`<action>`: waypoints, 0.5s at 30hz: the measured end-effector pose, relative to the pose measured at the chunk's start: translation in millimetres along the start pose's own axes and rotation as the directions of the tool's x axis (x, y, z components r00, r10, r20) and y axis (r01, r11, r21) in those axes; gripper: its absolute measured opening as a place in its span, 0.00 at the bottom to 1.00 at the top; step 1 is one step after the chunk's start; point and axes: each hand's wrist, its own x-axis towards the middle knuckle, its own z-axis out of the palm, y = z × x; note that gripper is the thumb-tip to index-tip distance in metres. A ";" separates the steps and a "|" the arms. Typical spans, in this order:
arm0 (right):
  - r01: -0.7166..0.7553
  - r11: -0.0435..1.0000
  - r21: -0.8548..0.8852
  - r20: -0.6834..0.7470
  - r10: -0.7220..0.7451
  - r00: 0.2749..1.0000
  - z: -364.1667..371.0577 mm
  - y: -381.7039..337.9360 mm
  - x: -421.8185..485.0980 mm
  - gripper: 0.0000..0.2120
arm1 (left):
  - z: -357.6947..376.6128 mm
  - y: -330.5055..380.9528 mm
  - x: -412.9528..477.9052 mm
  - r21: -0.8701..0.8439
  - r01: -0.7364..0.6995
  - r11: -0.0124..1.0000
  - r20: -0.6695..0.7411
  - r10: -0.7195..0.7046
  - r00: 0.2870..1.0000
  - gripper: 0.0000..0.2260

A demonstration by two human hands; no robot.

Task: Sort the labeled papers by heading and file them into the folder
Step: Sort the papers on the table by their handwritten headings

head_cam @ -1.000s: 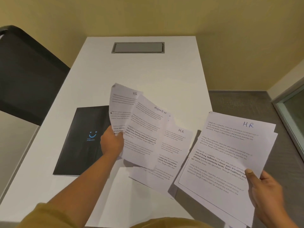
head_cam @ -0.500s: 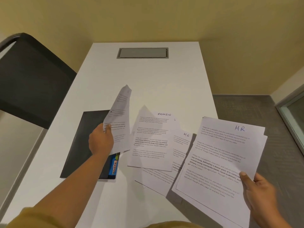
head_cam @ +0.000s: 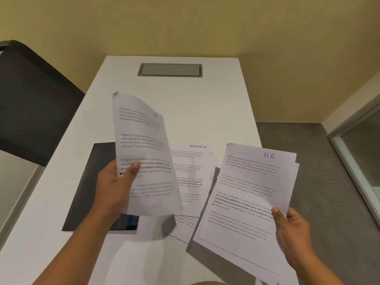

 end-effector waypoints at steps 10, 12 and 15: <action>-0.056 0.997 -0.059 0.113 0.062 0.992 45.9 7.8 -6.1 0.09 | 44.0 0.3 -35.7 -0.340 0.328 0.881 0.439 -0.160 0.884 0.22; -0.069 0.996 -0.063 0.156 0.078 0.985 57.1 3.9 -11.5 0.10 | 50.7 -2.6 -34.9 -0.214 0.318 0.924 0.410 -0.210 0.887 0.16; -0.061 0.997 -0.041 0.232 0.069 0.970 72.1 -11.4 -25.8 0.10 | 53.7 -11.3 -32.1 -0.127 0.305 0.944 0.356 -0.244 0.902 0.12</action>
